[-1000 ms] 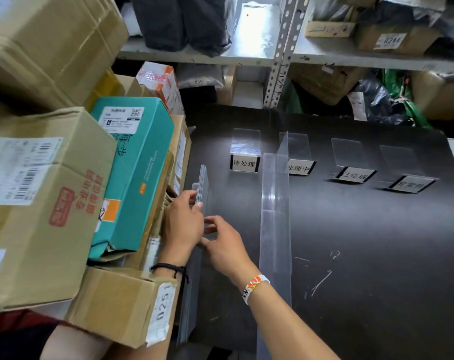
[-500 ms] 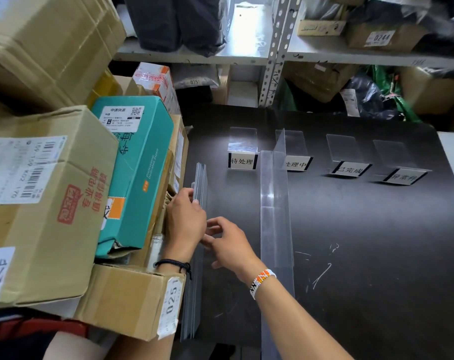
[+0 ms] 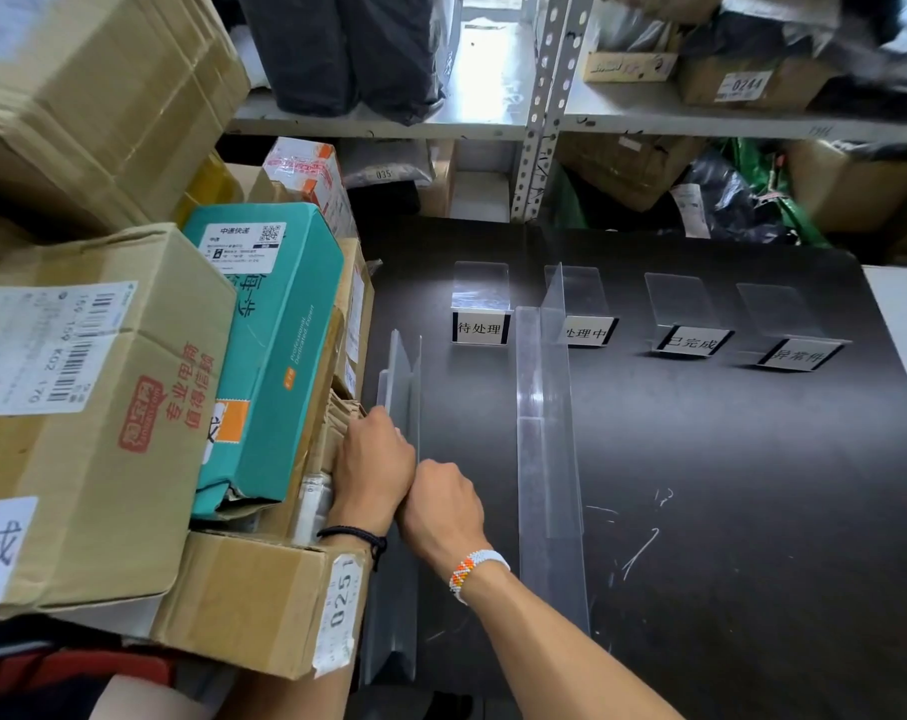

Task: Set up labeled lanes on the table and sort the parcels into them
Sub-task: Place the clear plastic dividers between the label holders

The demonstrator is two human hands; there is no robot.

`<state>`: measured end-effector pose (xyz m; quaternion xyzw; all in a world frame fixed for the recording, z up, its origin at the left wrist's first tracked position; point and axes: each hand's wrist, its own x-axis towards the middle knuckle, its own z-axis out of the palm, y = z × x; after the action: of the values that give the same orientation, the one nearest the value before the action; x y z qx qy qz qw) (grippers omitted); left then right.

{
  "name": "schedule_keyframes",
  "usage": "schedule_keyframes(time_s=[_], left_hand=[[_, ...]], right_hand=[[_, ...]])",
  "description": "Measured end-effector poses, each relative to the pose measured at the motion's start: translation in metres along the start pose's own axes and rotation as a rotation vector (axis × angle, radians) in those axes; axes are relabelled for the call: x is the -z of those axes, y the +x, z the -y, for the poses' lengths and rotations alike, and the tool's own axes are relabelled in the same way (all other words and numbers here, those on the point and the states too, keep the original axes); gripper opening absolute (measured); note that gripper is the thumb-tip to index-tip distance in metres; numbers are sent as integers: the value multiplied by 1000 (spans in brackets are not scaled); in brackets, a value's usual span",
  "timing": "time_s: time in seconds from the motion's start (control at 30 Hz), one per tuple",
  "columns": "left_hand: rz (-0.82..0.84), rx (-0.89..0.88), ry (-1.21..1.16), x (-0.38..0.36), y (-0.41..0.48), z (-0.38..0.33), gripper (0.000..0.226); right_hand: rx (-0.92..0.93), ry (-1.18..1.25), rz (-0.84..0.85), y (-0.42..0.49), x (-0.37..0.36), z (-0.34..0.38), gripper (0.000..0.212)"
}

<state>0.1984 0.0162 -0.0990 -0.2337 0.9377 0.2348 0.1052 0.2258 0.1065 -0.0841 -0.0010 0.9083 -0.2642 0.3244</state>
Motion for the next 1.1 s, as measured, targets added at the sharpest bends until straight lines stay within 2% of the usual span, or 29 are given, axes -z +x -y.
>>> schedule_keyframes(time_s=[0.1,0.3,0.37,0.53,0.63,0.8,0.87,0.97,1.1], left_hand=[[-35,12,25,-2,-2,0,18],[-43,35,1,-12,0,2,19],[-56,34,6,-13,1,2,21],[-109,-53,30,-18,0,-5,52],[-80,-45,31,-16,4,-10,67],[-44,0,28,-13,5,-13,73],[-34,13,32,-15,6,-14,77],[-34,41,26,-18,9,-14,79],[-69,63,15,-22,10,-13,73]], right_hand=[[-35,16,-50,-14,17,-5,14],[-8,-63,-317,-55,88,-24,38],[44,-72,-389,-68,106,-25,35],[144,94,-494,-81,129,-35,43],[185,205,-539,-86,143,-42,32],[167,337,-545,-93,163,-52,8],[169,412,-533,-97,170,-55,15],[201,462,-536,-100,181,-62,37],[203,510,-557,-101,194,-73,46]])
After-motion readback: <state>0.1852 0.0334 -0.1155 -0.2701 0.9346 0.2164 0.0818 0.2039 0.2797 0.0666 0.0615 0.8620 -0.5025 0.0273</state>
